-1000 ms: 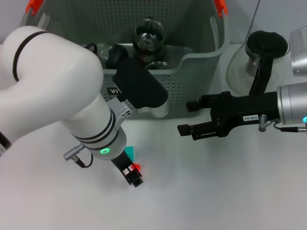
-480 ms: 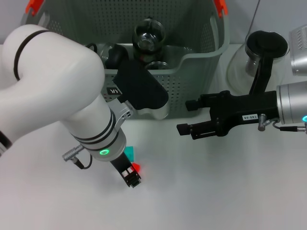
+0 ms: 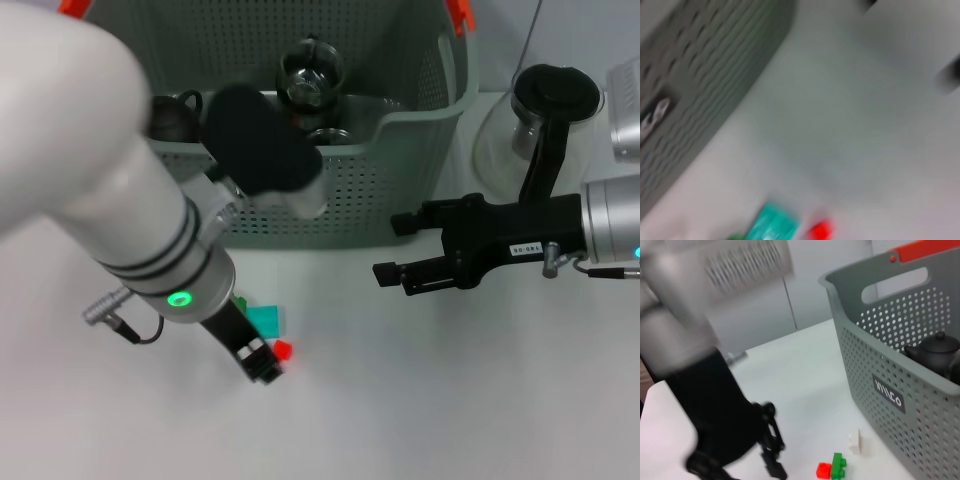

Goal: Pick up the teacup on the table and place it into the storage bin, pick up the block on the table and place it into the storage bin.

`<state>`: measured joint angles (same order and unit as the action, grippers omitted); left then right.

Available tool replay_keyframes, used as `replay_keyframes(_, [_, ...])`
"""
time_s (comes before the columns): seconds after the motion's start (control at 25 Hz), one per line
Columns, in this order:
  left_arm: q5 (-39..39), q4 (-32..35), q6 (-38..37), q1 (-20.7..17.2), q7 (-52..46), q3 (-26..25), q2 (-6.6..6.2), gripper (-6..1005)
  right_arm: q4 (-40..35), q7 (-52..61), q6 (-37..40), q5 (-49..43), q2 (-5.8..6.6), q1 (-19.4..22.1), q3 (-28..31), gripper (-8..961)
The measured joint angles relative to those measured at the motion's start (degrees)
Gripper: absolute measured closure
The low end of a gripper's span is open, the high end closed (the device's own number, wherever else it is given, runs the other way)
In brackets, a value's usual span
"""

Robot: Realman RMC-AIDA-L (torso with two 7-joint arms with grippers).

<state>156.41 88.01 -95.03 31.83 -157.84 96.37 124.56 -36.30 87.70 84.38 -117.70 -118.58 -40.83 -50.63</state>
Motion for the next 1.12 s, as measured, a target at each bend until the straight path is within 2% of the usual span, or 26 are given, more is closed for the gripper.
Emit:
replay_keyframes(0.08, [-7.0,5.4,-3.0,-1.1,2.7,-4.6,-0.01,585,0.0,-0.5,0.0,-0.1,0.01,0.2,0.0,102])
replay_keyframes(0.16, [-13.7,7.5,-4.4,-1.4,5.2,-9.1,-0.12,585,0.0,-0.8,0.2,-0.2,0.02,0.7,-0.1,102])
replay_keyframes(0.2, [-18.7,8.1,-5.1,-1.4,7.3,-13.3,-0.21,584,0.1,-0.8,0.3,-0.2,0.04,0.9,-0.2,102])
replay_keyframes(0.44, [-36.8,4.4,-3.4,1.6,19.6,-37.6,-0.57,583,0.0,-1.3,1.5,-0.3,0.58,2.5,-0.3,102])
replay_keyframes(0.56, [-39.4,0.9,1.1,4.1,23.6,-45.5,-1.18,573,0.0,-1.3,2.4,-0.3,0.78,3.0,-0.1,102])
replay_keyframes(0.64, [-39.4,-2.0,5.8,5.4,25.0,-47.3,-2.24,554,0.0,-1.2,2.6,-0.3,0.84,3.0,-0.1,102])
replay_keyframes(0.8, [-38.7,-11.3,14.6,8.2,25.6,-45.8,-6.33,515,0.0,-1.1,2.7,-0.4,0.85,3.1,-0.3,102])
replay_keyframes(0.92, [-38.3,-18.9,19.2,10.8,26.6,-45.4,-8.62,486,0.0,-1.2,2.7,-0.4,0.80,3.1,-0.3,102])
replay_keyframes(1.0, [-37.4,-21.9,21.6,11.8,27.1,-45.4,-9.16,467,0.0,-1.3,2.8,-0.4,0.75,3.1,-0.3,102])
replay_keyframes(1.12, [-36.1,-22.2,23.2,12.0,27.9,-45.4,-8.74,438,0.0,-1.3,3.1,-0.4,0.77,3.0,-0.4,102])
